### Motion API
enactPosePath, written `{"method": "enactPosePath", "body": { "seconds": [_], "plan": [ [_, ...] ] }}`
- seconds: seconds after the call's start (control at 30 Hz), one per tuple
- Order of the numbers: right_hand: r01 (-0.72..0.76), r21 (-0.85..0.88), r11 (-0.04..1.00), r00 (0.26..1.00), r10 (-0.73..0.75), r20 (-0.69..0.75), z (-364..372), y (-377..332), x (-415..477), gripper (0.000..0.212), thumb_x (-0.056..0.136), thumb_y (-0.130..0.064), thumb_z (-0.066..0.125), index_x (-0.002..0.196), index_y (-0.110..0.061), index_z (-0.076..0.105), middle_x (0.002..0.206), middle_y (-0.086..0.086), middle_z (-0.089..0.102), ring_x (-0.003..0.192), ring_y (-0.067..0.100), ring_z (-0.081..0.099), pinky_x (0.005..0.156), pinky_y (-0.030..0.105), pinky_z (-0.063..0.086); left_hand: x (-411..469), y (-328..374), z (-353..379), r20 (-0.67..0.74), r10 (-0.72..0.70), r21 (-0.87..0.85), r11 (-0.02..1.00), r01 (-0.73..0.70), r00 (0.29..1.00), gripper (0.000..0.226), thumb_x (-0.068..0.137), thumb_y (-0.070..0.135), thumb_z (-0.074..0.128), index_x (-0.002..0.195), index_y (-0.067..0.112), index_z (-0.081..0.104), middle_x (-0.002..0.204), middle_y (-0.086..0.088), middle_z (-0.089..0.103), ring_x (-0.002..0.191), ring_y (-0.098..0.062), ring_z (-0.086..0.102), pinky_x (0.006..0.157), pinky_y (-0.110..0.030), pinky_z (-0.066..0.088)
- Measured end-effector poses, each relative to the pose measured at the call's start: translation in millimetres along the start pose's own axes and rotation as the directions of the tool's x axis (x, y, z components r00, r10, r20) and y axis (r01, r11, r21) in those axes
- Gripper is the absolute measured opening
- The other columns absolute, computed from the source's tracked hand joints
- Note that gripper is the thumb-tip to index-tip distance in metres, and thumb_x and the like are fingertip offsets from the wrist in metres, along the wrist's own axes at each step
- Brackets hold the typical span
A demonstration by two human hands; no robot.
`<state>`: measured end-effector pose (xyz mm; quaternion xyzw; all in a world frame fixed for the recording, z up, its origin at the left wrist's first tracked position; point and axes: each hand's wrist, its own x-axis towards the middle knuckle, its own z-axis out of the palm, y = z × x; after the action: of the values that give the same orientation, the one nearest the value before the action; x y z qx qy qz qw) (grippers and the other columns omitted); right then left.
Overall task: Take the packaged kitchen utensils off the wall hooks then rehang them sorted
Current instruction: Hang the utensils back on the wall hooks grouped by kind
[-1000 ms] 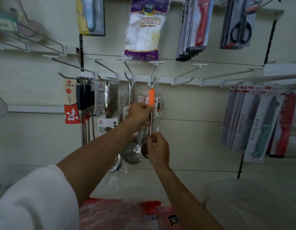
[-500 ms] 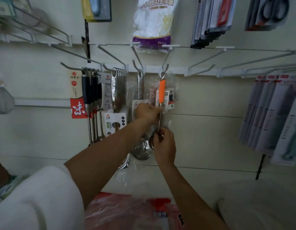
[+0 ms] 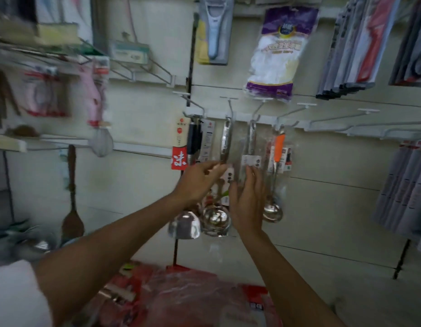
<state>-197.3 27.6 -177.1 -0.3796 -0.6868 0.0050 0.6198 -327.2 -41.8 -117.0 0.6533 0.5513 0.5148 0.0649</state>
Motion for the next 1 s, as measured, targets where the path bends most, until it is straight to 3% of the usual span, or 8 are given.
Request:
{"method": "enactPosePath", "body": {
  "seconds": [0.07, 0.13, 0.27, 0.5, 0.8, 0.93, 1.0],
  "plan": [
    [0.084, 0.031, 0.996, 0.995, -0.086, 0.056, 8, -33, -11, 0.056, 0.098, -0.042, 0.04, 0.144, -0.009, 0.046, 0.152, 0.013, 0.041, 0.143, 0.028, 0.032, 0.115, 0.044, 0.031, -31, -23, -53, -0.059, 0.068, 0.236, 0.97, -0.052, 0.996, 0.055, 0.094, 0.061, 0.047, 0.135, 0.026, 0.057, 0.134, 0.004, 0.059, 0.12, -0.013, 0.055, 0.102, -0.032, 0.044],
    [0.156, 0.064, 0.986, 0.979, -0.163, 0.12, 20, -66, -26, 0.059, 0.098, -0.044, 0.037, 0.146, -0.01, 0.044, 0.154, 0.013, 0.039, 0.144, 0.029, 0.031, 0.116, 0.045, 0.03, -62, -49, -109, -0.108, 0.07, 0.446, 0.895, -0.014, 0.992, 0.073, 0.089, 0.072, 0.043, 0.144, 0.023, 0.047, 0.148, -0.003, 0.047, 0.135, -0.02, 0.042, 0.115, -0.036, 0.032],
    [0.291, 0.123, 0.949, 0.93, -0.311, 0.196, 56, -136, -58, 0.059, 0.099, -0.045, 0.039, 0.148, -0.011, 0.043, 0.157, 0.012, 0.036, 0.145, 0.031, 0.031, 0.118, 0.047, 0.029, -129, -85, -219, -0.204, -0.009, 0.634, 0.761, 0.138, 0.979, 0.096, 0.079, 0.087, 0.024, 0.153, 0.027, 0.029, 0.161, -0.008, 0.023, 0.148, -0.025, 0.021, 0.121, -0.043, 0.017],
    [0.321, 0.304, 0.897, 0.861, -0.41, 0.3, 133, -280, -141, 0.062, 0.1, -0.049, 0.035, 0.15, -0.011, 0.04, 0.159, 0.012, 0.031, 0.148, 0.027, 0.025, 0.12, 0.046, 0.024, -258, -110, -375, -0.339, -0.031, 0.774, 0.56, 0.297, 0.94, 0.092, 0.082, 0.085, 0.021, 0.156, 0.031, 0.015, 0.164, -0.006, 0.01, 0.151, -0.024, 0.008, 0.122, -0.049, 0.009],
    [0.338, 0.505, 0.794, 0.752, -0.551, 0.362, 212, -461, -270, 0.065, 0.1, -0.051, 0.033, 0.152, -0.013, 0.037, 0.16, 0.009, 0.03, 0.149, 0.026, 0.024, 0.121, 0.042, 0.021, -426, -125, -539, -0.508, -0.073, 0.819, 0.269, 0.507, 0.859, 0.093, 0.083, 0.083, 0.019, 0.154, 0.025, 0.024, 0.161, -0.009, 0.021, 0.148, -0.027, 0.018, 0.12, -0.048, 0.013],
    [0.353, 0.569, 0.743, 0.72, -0.604, 0.342, 236, -535, -321, 0.061, 0.1, -0.048, 0.037, 0.148, -0.01, 0.042, 0.154, 0.014, 0.039, 0.143, 0.031, 0.034, 0.118, 0.046, 0.029, -492, -125, -593, -0.567, -0.089, 0.791, 0.22, 0.571, 0.819, 0.091, 0.085, 0.082, 0.021, 0.155, 0.025, 0.02, 0.162, -0.005, 0.018, 0.149, -0.024, 0.014, 0.121, -0.048, 0.01],
    [0.338, 0.6, 0.725, 0.692, -0.624, 0.363, 245, -569, -348, 0.062, 0.1, -0.05, 0.036, 0.149, -0.011, 0.041, 0.155, 0.013, 0.038, 0.144, 0.03, 0.032, 0.119, 0.044, 0.026, -525, -126, -615, -0.59, -0.097, 0.778, 0.194, 0.597, 0.801, 0.089, 0.086, 0.081, 0.021, 0.155, 0.024, 0.02, 0.162, -0.006, 0.017, 0.149, -0.025, 0.015, 0.121, -0.048, 0.011]
  ]
}}
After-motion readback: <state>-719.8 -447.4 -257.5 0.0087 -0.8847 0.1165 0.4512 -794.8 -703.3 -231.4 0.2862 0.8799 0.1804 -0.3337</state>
